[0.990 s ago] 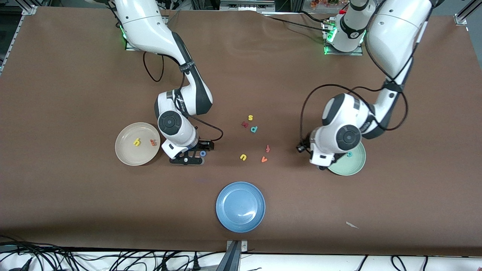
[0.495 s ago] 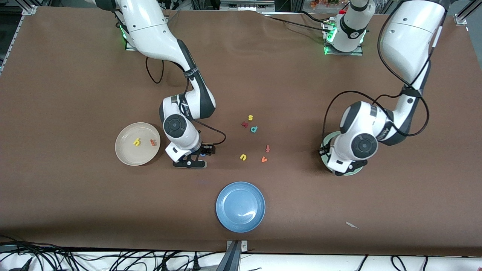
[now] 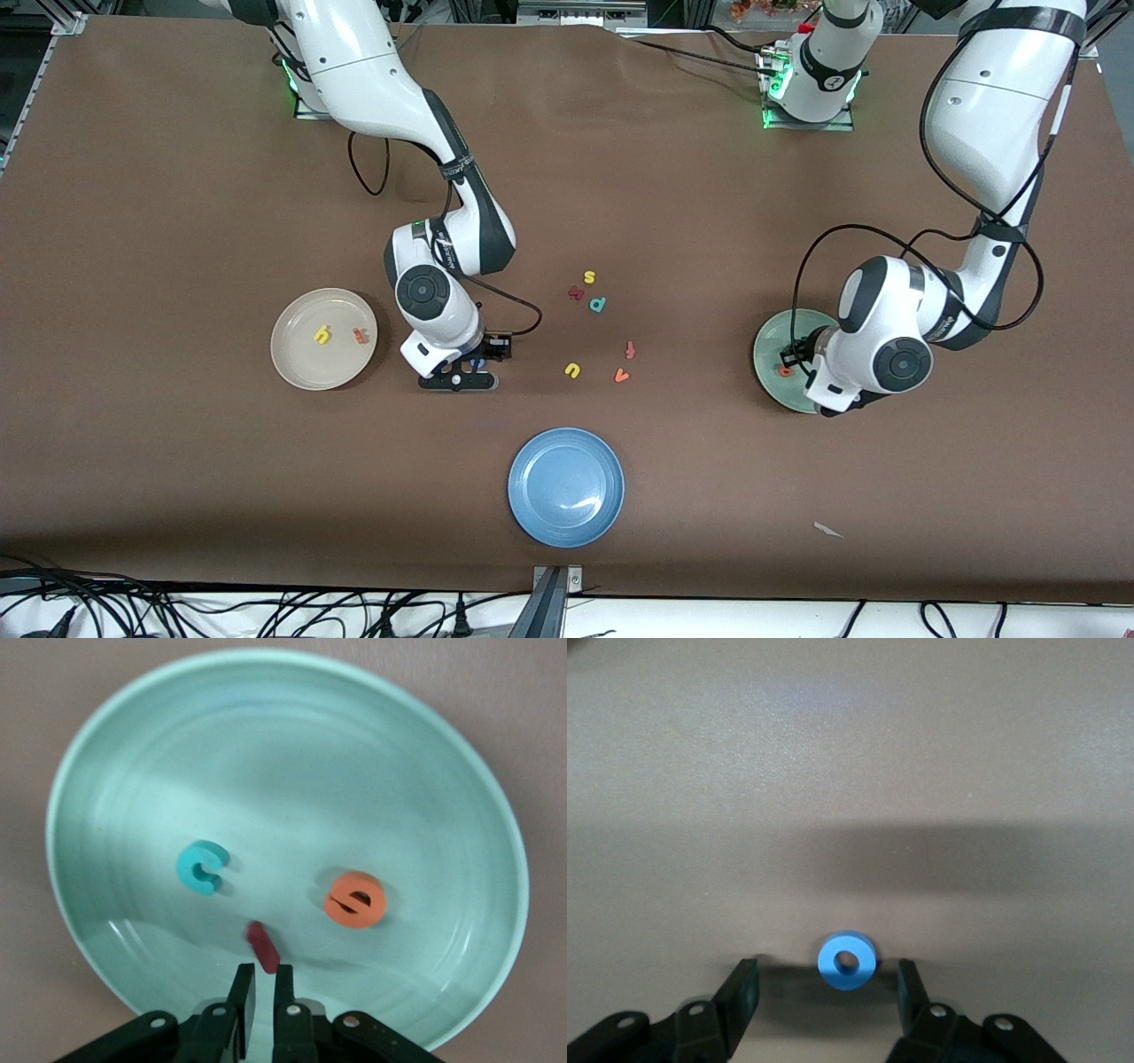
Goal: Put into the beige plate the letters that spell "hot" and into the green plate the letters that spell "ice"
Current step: 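Carry the red letter to the green plate while the right gripper grasps blue ring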
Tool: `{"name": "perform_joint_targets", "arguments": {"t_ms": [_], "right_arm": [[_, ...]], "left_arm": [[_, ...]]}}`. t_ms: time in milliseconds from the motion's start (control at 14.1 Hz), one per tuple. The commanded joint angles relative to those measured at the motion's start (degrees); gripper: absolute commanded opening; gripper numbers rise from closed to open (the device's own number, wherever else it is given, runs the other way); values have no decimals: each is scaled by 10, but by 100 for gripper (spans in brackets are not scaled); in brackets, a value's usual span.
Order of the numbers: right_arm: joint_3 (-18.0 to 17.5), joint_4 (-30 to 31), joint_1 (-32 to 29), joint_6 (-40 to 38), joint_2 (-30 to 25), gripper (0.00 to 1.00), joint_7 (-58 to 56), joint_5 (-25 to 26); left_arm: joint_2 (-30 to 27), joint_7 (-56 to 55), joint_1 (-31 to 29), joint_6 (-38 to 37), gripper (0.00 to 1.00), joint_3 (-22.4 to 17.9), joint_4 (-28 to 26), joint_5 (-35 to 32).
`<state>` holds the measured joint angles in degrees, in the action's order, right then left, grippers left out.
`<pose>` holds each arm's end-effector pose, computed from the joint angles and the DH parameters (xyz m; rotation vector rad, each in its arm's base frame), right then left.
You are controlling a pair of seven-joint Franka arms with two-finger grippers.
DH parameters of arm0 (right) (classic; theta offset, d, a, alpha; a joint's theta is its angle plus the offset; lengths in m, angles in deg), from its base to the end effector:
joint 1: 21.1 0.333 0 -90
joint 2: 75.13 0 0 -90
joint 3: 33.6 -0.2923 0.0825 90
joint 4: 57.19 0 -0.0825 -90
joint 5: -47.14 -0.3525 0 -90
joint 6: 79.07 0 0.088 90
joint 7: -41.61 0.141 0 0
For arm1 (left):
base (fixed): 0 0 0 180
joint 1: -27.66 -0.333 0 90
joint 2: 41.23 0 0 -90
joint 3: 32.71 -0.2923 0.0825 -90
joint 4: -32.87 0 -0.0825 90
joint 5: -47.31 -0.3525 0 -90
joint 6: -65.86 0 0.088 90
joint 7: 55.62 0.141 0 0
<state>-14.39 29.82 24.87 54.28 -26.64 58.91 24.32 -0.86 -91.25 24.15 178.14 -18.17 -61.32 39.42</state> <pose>0.5783 0.3397 0.1501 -3.0939 -0.0010 -0.0083 0.5854 -0.0939 0.1601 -2.9470 -0.5689 0.5395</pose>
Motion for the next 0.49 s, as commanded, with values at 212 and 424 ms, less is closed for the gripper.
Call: {"name": "perform_joint_targets", "arguments": {"t_ms": [212,424], "right_arm": [[1,-15,-7,-1,9,66,-10,-7],[1,-15,-7,-1,9,60,-10,-6]], "left_arm": [[-20,4,8,-7,100,7,10,-13],[-40,5,18,-39,100,8,40,-17]]}}
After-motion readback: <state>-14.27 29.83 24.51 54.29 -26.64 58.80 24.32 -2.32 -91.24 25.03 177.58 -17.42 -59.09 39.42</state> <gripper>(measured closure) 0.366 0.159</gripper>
